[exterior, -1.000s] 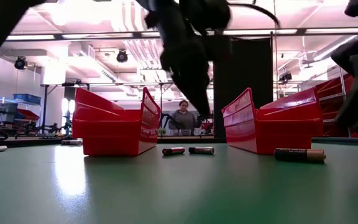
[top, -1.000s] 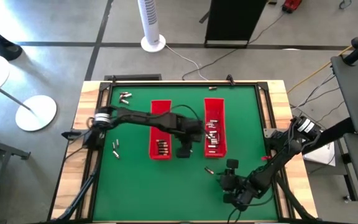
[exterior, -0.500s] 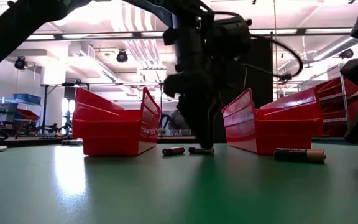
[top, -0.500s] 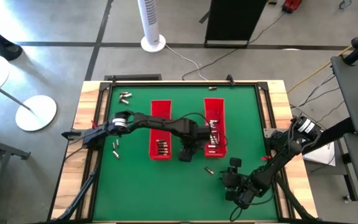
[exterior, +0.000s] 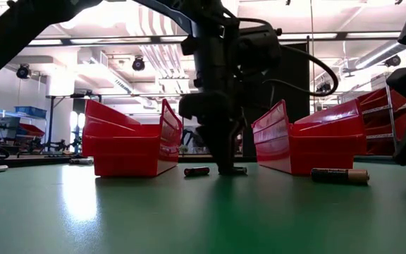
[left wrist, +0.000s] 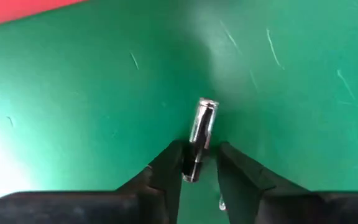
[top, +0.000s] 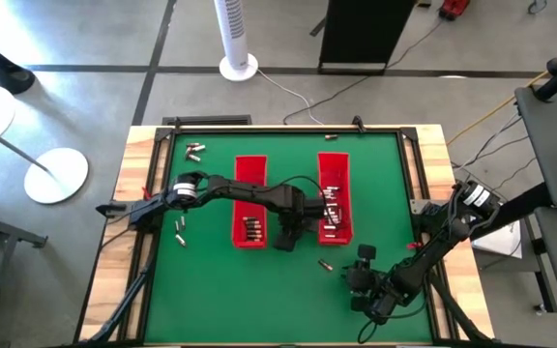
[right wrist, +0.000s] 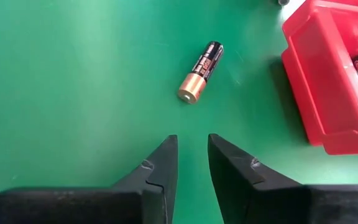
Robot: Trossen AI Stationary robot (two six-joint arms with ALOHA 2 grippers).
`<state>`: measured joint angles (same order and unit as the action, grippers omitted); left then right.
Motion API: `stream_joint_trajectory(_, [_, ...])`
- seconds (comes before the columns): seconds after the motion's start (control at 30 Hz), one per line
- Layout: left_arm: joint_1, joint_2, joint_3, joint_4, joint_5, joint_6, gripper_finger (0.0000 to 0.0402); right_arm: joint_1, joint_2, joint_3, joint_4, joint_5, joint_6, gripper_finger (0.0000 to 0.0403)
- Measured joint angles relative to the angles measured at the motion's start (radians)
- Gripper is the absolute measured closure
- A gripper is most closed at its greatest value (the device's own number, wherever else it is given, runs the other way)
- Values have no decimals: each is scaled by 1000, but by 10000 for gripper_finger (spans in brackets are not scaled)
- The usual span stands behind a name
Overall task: Sort batteries
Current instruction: Put the silver battery into the right red bin
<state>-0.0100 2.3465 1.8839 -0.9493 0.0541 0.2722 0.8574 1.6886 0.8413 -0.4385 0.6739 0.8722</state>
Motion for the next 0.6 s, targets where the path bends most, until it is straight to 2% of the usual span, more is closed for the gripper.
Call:
stream_joint_trajectory(0.23, [-2,18,0,12,-4,1,388,0,0,0,-1,0,0,334])
stream_joint_trajectory(0.6, [-9,3,-1,21,-15,-22,391,0,0,0,-4,-20,0,320])
